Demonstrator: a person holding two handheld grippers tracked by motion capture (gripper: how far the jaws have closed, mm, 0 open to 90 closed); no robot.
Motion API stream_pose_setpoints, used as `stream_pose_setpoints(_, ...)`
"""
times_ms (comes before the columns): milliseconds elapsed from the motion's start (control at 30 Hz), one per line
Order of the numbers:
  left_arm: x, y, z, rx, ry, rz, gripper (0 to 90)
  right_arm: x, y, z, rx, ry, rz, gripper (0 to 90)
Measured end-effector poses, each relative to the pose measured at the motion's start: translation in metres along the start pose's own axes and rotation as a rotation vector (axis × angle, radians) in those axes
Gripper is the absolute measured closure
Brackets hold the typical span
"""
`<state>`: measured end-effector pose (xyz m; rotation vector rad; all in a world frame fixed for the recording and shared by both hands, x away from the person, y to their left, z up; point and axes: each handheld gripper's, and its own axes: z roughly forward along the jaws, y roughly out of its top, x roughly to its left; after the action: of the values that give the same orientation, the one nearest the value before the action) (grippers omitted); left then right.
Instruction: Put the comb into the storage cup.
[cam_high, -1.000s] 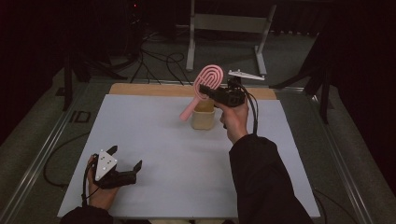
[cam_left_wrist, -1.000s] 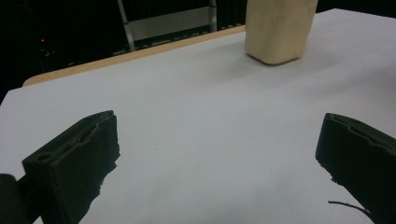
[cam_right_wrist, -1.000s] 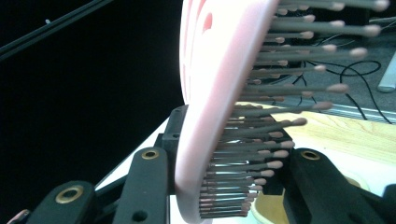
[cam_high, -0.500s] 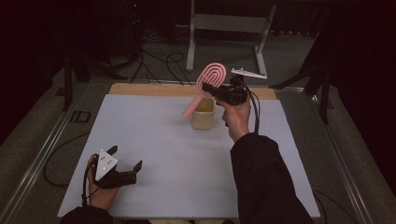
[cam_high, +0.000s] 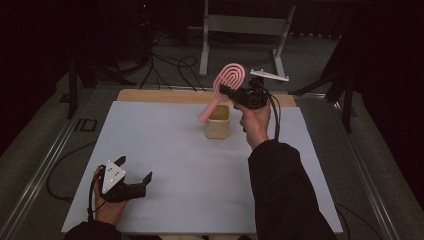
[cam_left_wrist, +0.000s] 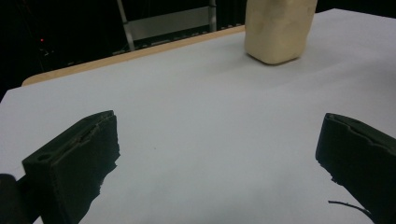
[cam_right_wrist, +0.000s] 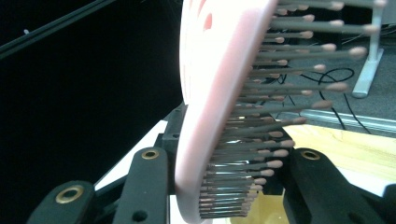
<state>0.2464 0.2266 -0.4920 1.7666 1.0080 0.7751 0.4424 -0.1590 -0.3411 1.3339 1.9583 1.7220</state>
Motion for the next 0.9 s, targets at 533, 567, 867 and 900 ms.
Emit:
stream_pose_setpoints(533,0.000,0.000,0.000,-0.001,-0.003,-0.005,0.2,-0.011,0.003,-0.003,-0.018,-0.042,0.017,63.4)
stream_pose_setpoints(567,0.000,0.000,0.000,-0.001,-0.002,-0.005,0.2,-0.011,0.003,-0.003,-0.018,-0.043,0.017,63.4)
stream_pose_setpoints(867,0.000,-0.001,0.000,-0.002,-0.002,-0.006,0.2,-0.016,0.004,-0.004,-0.025,-0.059,0.024,63.4)
stream_pose_setpoints(900,0.000,-0.001,0.000,-0.002,-0.003,-0.006,0.2,-0.016,0.004,-0.003,-0.025,-0.060,0.023,63.4)
